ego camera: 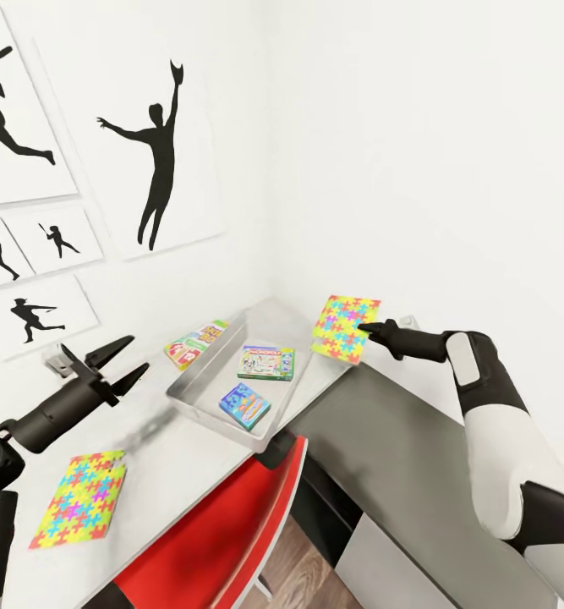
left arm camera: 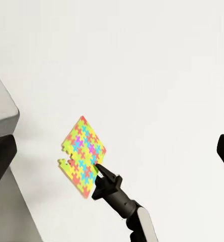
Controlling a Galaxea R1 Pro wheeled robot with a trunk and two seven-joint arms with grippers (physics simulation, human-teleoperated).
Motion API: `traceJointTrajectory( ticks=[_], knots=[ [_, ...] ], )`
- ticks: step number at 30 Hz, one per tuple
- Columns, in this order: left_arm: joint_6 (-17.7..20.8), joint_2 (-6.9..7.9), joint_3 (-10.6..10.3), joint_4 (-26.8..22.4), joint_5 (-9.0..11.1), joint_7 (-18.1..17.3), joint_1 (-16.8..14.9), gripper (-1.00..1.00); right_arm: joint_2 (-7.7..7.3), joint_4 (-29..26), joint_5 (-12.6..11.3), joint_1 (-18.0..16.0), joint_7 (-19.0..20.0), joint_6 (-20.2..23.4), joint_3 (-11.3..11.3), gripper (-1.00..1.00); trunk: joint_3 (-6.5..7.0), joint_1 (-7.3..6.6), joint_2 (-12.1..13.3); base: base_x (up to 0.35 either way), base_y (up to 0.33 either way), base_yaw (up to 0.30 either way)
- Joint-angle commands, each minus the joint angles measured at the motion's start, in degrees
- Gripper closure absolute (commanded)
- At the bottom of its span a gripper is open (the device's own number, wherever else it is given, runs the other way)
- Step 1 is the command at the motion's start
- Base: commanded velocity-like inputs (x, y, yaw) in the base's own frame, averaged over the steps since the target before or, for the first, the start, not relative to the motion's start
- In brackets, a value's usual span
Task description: Put all the toys in the child's room - the three board games (two on the bed and one on the table), the two jigsaw puzzles on the table, and the tennis ball on the table - inside the toy box on the table in the child's room.
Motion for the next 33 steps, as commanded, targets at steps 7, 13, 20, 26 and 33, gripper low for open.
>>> traceJointTrajectory(
  ticks=[7,13,20,26,33],
  knots=[
    [0.25,0.49,2.38,0.01,-0.59,-1.7,0.79,-1.0,5.27,2.24,0.96,-3.07,-1.55,0.22,-0.14,1.0,-0.11,0.03,-0.12,0.0,0.0,0.004],
    [0.37,0.64,2.68,0.01,-0.59,-1.89,0.97,-1.0,8.64,6.91,1.28,-4.77,-5.93,0.02,-0.15,1.0,-0.1,0.03,-0.12,0.0,0.0,0.0],
    [0.89,0.88,2.18,0.01,-0.59,-1.91,0.96,-1.0,11.63,8.8,1.23,-5.5,-10.58,-3.06,-0.16,1.0,-0.1,0.03,-0.12,0.0,0.0,0.0],
    [1.07,0.98,2.05,0.01,-0.59,-1.92,0.93,-1.0,13.14,9.58,1.09,-5.65,-11.97,-4.2,-0.27,1.0,-0.1,0.03,-0.12,0.0,0.0,0.0],
    [1.12,0.97,1.95,0.01,-0.59,-1.92,0.88,-1.0,13.38,10.05,0.94,-5.74,-12.4,-4.92,-0.46,1.0,-0.1,0.03,-0.12,0.0,0.0,0.09]
  ],
)
